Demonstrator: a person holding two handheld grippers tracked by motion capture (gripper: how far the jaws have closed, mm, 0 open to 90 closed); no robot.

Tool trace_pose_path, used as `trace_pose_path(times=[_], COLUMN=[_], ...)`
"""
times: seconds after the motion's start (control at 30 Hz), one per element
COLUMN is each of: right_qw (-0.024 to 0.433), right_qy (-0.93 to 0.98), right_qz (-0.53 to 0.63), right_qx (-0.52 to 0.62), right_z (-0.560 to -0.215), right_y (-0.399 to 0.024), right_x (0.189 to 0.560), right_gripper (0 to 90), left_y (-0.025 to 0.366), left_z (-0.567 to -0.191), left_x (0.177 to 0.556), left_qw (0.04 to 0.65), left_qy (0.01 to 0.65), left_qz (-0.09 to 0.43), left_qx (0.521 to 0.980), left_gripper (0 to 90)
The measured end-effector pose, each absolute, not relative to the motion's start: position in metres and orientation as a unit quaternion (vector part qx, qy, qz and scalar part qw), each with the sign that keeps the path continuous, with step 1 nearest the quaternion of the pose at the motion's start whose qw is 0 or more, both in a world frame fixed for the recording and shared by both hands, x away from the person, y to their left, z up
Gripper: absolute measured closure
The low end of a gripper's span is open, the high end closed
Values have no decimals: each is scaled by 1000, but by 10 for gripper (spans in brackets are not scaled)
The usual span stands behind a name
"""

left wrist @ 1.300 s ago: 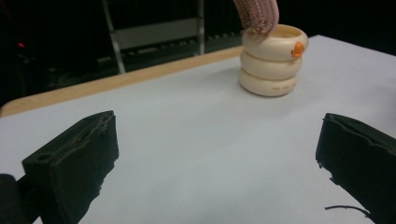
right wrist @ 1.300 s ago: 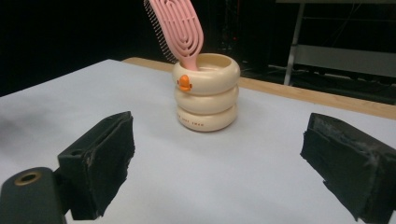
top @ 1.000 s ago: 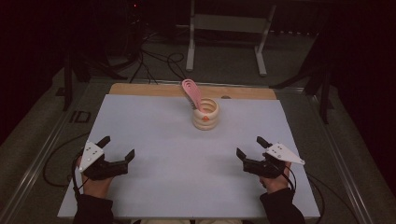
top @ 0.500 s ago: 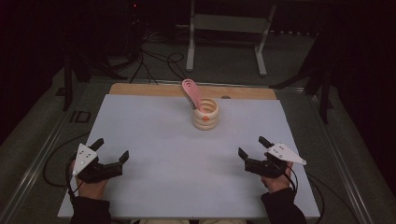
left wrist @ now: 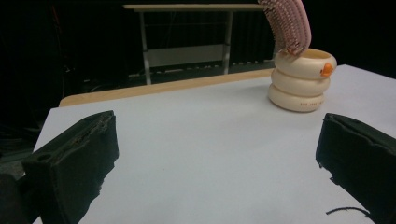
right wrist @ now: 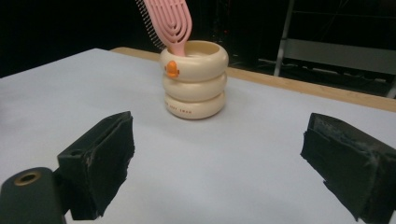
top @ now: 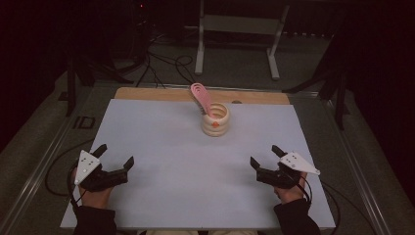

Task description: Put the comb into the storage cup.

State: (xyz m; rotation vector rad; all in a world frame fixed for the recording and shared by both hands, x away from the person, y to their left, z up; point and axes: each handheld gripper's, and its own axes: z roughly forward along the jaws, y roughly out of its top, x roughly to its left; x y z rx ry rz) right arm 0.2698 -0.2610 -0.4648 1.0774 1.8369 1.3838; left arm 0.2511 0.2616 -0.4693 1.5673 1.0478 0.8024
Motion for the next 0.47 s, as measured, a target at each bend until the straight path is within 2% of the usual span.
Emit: trace_pose_path(times=[0.47], right_qw=[299], right_qy=[687], right_qz=[525], right_qx=[404], right_z=[-465], right_y=[-261], right_x=[269], right_gripper=[86], left_y=[263], left_z=[-470], left_x=[250], left_qw=[520], left_qy=[441], left_qz=[338], left_qx=[649], left_gripper=[3])
